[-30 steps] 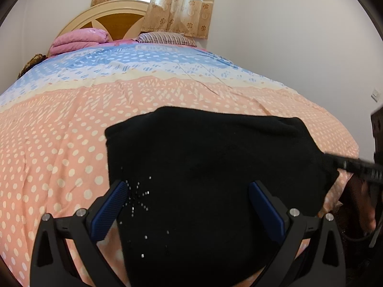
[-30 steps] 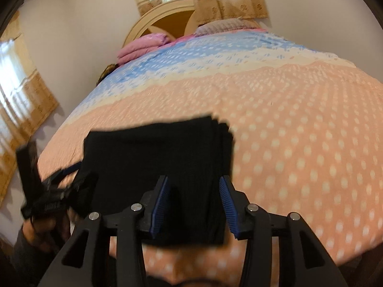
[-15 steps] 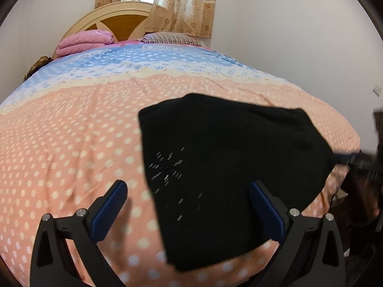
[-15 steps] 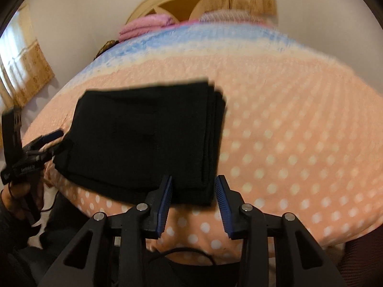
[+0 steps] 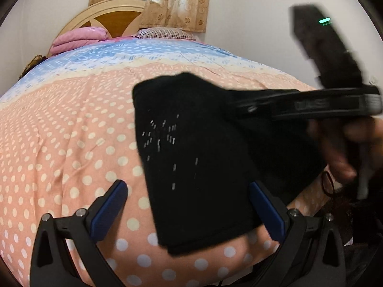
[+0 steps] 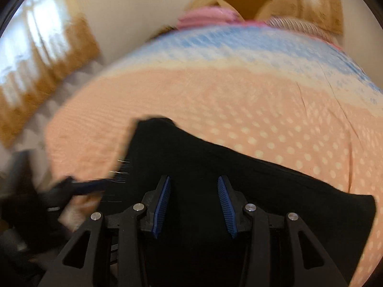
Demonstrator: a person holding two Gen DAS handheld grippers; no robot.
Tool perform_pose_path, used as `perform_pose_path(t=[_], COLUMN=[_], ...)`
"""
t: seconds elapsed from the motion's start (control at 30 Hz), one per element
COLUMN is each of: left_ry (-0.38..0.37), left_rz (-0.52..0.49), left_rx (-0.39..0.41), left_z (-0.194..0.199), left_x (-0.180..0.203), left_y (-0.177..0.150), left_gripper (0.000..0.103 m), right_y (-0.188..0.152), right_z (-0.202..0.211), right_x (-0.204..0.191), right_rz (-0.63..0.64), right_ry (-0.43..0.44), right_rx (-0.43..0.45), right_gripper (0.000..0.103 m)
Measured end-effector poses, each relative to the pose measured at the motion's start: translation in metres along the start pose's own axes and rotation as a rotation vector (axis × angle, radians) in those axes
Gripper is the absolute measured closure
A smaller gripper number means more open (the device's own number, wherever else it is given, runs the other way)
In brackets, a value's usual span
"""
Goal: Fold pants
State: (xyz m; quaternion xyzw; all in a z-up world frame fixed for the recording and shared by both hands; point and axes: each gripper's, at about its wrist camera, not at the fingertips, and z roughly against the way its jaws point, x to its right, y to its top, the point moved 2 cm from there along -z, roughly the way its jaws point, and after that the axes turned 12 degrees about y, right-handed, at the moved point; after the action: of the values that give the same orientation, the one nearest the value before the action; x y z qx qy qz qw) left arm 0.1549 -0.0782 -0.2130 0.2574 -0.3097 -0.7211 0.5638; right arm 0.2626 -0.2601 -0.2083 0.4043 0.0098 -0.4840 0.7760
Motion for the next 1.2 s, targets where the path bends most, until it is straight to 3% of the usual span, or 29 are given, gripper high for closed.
perform_pose_path(t=[0.1, 0.17, 0.23, 0.4, 0.5, 0.63, 0.77, 0.83, 0.9, 1.0, 1.2], left_ry=[-0.003, 0.009, 0.017, 0.035, 0.047, 0.039, 0.067, 0.081, 0.074, 0.055, 0.024], left_rz=[0.006, 0.009, 0.019, 0.021, 0.026, 0.067, 0.066, 0.077, 0.098, 0.108, 0.131], left_rx=[-0.005, -0.006, 0.011, 0.094, 0.049, -0.019, 0.002, 0.007, -0.005, -0.02, -0.038], left_z=[0.003, 0.009, 0.017, 0.038, 0.023, 0.002, 0.011, 0.01, 0.005, -0.006, -0.017], left_x=[-0.001, -0.004, -0.007, -0.009, -0.008, -0.007, -0.013, -0.019, -0.025, -0.026, -0.027], left_y=[0.0, 0.003, 0.01, 0.025, 0.024, 0.018, 0.021, 0.024, 0.027, 0.032, 0.031], left_gripper=[0.0, 0.0, 0.0, 0.0, 0.0, 0.0, 0.0, 0.0, 0.0, 0.0, 0.0], right_y=[-0.002, -0.008, -0.024, -0.072, -0.091, -0.089, -0.089, -0.09, -0.089, -0.087, -0.082], right_z=[0.018, 0.036, 0.066, 0.111, 0.11, 0.119, 0.136, 0.143, 0.144, 0.141, 0.136], right_x=[0.007, 0.0, -0.001, 0.022, 0.036, 0.032, 0.036, 0.051, 0.063, 0.073, 0.095], right_rz=[-0.053, -0.04, -0.023, -0.09, -0.094, -0.106, -0.097, -0.16, -0.214, -0.242, -0.325], right_ry=[0.071, 0.055, 0.041, 0.006, 0.016, 0.042, 0.016, 0.001, -0.001, -0.078, -0.083], right_rx=[0.052, 0.08, 0.125, 0.158, 0.155, 0.195, 0.25, 0.285, 0.291, 0.275, 0.279], right_gripper=[0.06, 0.059, 0.051, 0.05, 0.05, 0.05, 0.049, 0.048, 0.048, 0.04, 0.04])
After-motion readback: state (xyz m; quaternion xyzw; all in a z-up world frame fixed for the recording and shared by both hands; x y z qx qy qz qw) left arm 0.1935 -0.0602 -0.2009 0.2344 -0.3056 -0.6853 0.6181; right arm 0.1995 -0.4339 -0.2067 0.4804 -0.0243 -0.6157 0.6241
